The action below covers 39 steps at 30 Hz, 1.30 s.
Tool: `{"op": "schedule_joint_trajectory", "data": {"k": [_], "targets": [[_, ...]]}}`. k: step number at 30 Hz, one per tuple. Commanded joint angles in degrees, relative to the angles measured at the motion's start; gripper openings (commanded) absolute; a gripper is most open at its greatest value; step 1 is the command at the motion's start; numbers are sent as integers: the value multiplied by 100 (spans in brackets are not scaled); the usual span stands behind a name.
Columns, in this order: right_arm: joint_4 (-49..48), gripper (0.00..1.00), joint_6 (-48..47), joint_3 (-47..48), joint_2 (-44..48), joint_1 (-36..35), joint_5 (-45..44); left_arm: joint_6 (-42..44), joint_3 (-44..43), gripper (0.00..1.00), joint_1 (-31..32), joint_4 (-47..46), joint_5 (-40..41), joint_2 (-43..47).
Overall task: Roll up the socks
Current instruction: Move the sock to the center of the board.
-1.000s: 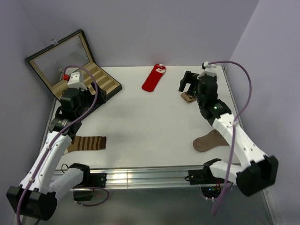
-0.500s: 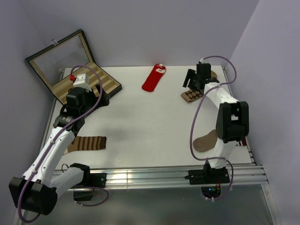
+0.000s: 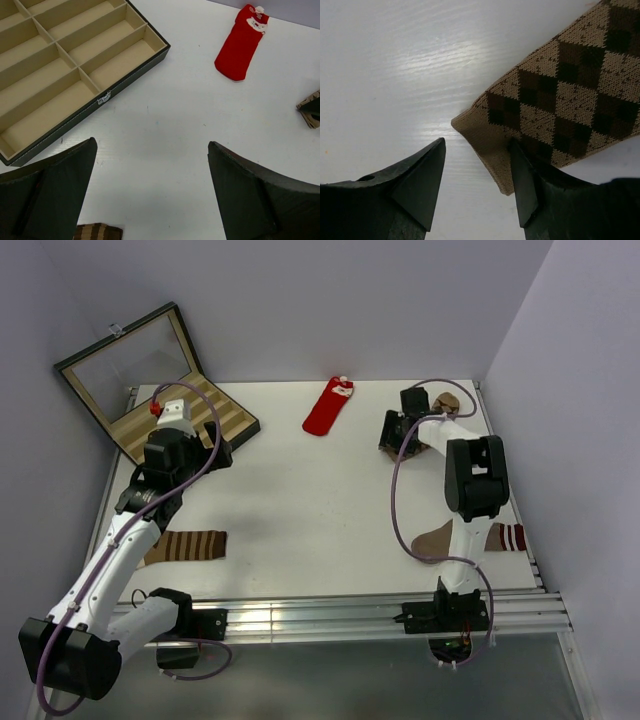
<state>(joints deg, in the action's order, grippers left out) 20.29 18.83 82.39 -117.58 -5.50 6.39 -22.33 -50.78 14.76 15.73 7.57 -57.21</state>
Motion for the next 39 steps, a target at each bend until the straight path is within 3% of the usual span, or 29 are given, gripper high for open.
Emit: {"op": "schedule_joint_trajectory", "data": {"k": [1,11,19,26,35,39], "targets": [[545,62,243,-232,288,-478,-77,114,16,100,70,-202,165,131],[396,63,1000,-1594,991,-2165,-120,79,42,99,167,-201,201,96],[845,67,465,-997,1359,-3097,-604,44,33,99,167,-193,166,52],[827,67,-458,-1234,1967,-3169,-1079,27,25,99,176,-184,139,61],[792,47,-872,-1093,1361,-2825,-798,35,69,99,176,-201,201,131],[783,45,-872,-1015,1036,-2869,-666,35,60,99,167,-228,201,123]]}}
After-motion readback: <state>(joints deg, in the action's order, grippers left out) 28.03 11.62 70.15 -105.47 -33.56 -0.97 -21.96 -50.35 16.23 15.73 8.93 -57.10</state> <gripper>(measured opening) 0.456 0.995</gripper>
